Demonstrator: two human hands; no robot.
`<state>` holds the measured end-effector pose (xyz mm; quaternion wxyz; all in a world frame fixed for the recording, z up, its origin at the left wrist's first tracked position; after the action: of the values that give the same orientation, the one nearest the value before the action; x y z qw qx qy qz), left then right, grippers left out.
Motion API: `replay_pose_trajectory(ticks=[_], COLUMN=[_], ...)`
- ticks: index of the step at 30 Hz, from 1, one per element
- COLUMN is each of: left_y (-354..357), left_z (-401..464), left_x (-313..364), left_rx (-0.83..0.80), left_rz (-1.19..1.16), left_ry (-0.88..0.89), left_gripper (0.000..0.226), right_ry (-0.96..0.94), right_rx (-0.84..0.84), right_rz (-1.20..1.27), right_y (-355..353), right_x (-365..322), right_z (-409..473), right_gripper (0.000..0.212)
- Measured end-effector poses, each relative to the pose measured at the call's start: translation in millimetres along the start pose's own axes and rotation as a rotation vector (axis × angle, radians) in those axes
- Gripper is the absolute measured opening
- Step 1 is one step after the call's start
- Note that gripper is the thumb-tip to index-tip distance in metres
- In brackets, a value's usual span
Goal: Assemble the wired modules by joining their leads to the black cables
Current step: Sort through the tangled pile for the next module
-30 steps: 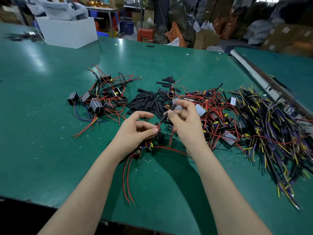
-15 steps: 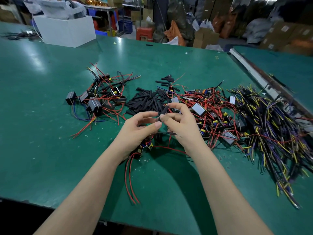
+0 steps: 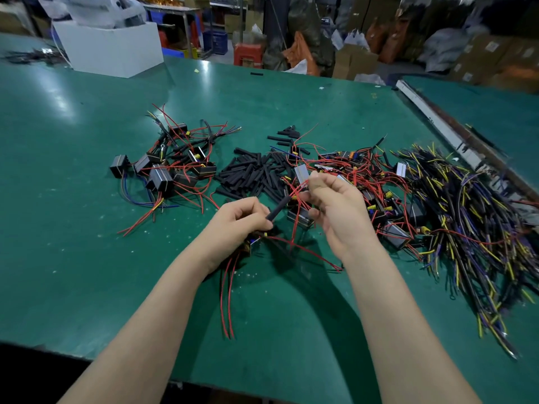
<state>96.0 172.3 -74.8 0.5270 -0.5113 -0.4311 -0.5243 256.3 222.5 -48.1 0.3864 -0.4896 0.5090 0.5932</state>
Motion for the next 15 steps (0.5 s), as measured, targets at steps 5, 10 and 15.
replay_pose_trajectory(ticks=[5,10,15], left_y=[1.7,2.0,2.4], left_z=[0.8,6.5,5.7], left_x=[-0.9,-1.2,-4.0], left_rx=[0.007,0.093,0.052], left_rz=[-0.023,-0.255,-0.262], left_ry=[-0.022,-0.044,-0.095], left_gripper=[0.012,0.018,0.011], right_ry=[-0.095,-0.13,-0.121], right_rx=[-0.075,-0.23,-0.05], right_rz=[-0.196,-0.346,-0.396], right_y=[13.9,30.1,20.2], right_x=[6.7,18.5,17.6], right_z=[-3.6,-9.7,-3.8], right_gripper=[0.013,0.011,0.014])
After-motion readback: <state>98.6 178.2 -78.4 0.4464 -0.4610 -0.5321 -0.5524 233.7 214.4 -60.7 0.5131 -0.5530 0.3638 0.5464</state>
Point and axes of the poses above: each hand's wrist, its own z-axis towards the middle knuckle, its own y-axis out of the palm, x = y × z, the point moved 3 cm from there along z, towards the middle knuckle, and after that the axes turned 4 degrees about -x, right-handed, at the moved point
